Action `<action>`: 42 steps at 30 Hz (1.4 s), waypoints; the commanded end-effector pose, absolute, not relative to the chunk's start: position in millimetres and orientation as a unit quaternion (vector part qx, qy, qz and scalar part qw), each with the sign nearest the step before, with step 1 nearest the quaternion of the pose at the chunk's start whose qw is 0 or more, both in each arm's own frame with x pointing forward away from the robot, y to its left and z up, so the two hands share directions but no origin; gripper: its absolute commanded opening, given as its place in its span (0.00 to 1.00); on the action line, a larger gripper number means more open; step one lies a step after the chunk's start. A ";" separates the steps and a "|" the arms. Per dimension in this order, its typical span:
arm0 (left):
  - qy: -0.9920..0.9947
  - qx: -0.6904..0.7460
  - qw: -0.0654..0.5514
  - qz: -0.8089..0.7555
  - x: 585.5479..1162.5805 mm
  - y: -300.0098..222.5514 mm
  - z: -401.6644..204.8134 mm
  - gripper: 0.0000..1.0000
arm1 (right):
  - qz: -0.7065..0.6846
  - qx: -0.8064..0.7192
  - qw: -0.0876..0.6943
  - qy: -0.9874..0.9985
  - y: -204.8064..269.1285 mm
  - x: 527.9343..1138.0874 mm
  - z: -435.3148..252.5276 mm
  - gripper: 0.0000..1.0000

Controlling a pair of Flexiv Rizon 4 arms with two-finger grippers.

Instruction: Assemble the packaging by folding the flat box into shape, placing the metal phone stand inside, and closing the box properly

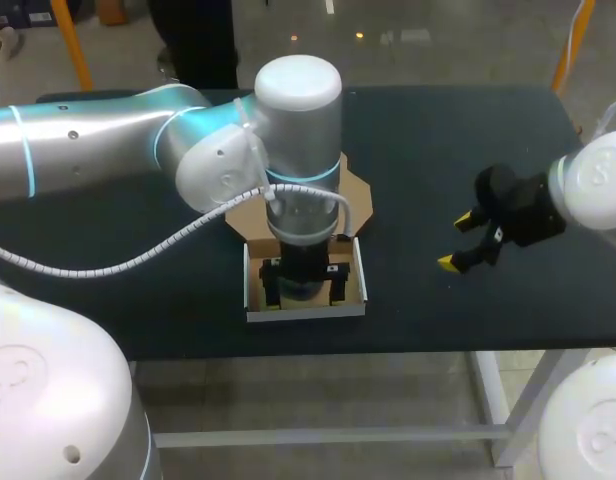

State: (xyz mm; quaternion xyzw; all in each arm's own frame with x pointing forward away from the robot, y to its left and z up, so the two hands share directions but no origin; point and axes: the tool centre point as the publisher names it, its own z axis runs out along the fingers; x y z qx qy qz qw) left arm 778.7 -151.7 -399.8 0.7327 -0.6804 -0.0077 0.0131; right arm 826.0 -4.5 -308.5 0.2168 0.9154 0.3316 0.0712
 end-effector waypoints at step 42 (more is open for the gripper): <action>-0.793 0.571 0.039 0.210 823.5 -72.8 -286.0 1.00 | 0.334 0.215 0.069 0.915 -6.6 825.5 -306.9 1.00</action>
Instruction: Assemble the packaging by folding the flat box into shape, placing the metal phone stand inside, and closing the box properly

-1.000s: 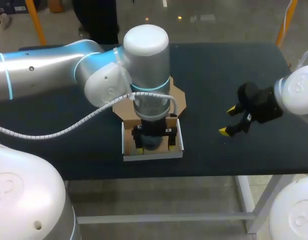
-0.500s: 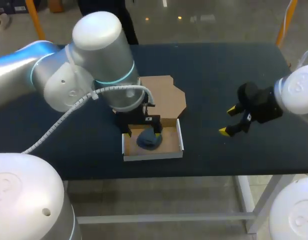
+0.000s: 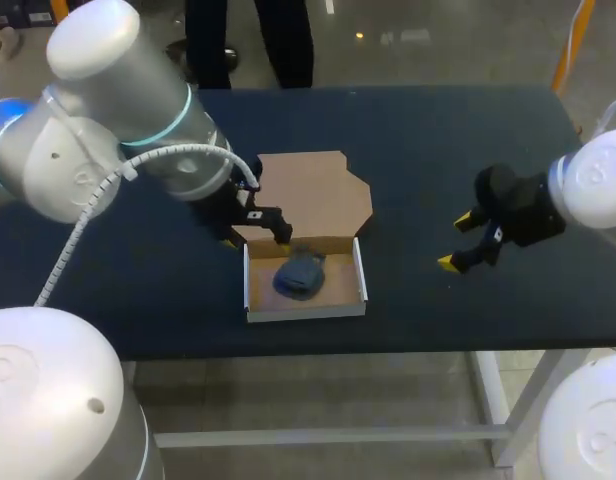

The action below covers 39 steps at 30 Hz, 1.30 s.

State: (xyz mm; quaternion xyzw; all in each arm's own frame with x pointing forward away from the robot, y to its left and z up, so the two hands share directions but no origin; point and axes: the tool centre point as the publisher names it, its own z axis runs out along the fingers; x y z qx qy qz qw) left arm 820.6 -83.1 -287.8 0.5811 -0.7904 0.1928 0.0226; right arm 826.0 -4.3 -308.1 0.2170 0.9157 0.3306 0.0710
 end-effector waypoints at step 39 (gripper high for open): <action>-0.835 0.476 0.092 0.260 870.2 -34.9 -287.7 1.00 | 0.329 0.206 0.066 0.919 -4.1 828.2 -303.1 1.00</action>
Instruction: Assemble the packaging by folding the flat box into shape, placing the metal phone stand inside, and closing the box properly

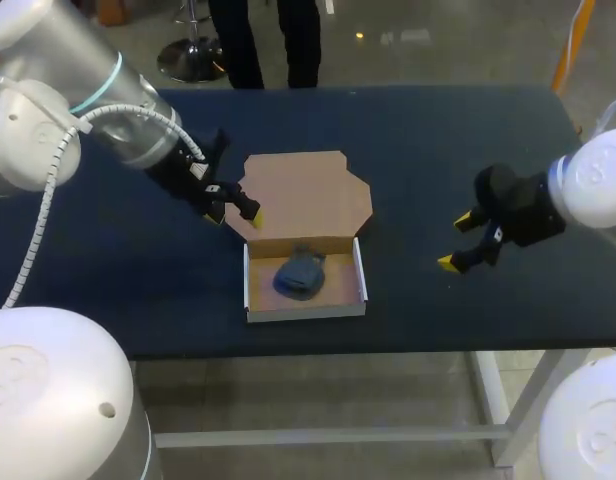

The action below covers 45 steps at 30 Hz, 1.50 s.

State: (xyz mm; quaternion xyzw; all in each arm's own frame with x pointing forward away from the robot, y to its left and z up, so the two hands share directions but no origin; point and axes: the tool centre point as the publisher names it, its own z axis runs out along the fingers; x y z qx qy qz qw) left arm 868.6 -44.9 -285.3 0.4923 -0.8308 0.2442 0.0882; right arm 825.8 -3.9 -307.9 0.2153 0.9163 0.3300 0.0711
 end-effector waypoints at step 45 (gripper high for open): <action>-0.837 0.391 0.134 0.360 970.8 21.4 -333.6 1.00 | 0.270 0.086 -0.012 0.959 56.3 885.3 -269.3 1.00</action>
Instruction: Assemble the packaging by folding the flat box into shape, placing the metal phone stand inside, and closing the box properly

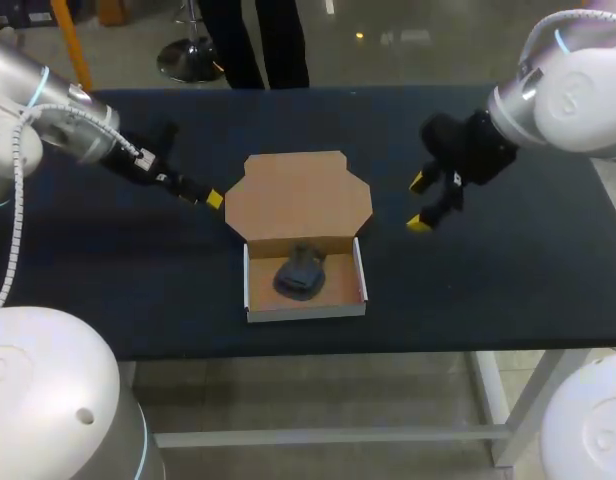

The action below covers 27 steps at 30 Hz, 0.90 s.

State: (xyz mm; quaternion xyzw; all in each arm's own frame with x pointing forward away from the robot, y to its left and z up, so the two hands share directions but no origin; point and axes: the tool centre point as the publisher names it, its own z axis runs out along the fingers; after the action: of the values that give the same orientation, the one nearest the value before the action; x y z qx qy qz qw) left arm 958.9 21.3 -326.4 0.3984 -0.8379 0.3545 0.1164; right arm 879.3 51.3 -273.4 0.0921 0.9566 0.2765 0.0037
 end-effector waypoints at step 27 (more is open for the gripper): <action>-0.823 0.362 0.181 0.398 1005.4 3.0 -360.0 1.00 | 0.228 0.044 -0.030 0.972 84.0 918.7 -259.3 1.00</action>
State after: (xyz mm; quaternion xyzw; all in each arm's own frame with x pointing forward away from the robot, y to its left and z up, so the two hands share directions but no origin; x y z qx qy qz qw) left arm 997.1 5.0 -353.8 0.3699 -0.8253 0.3941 0.1637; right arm 912.8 80.6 -260.5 0.0483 0.9714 0.2321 -0.0130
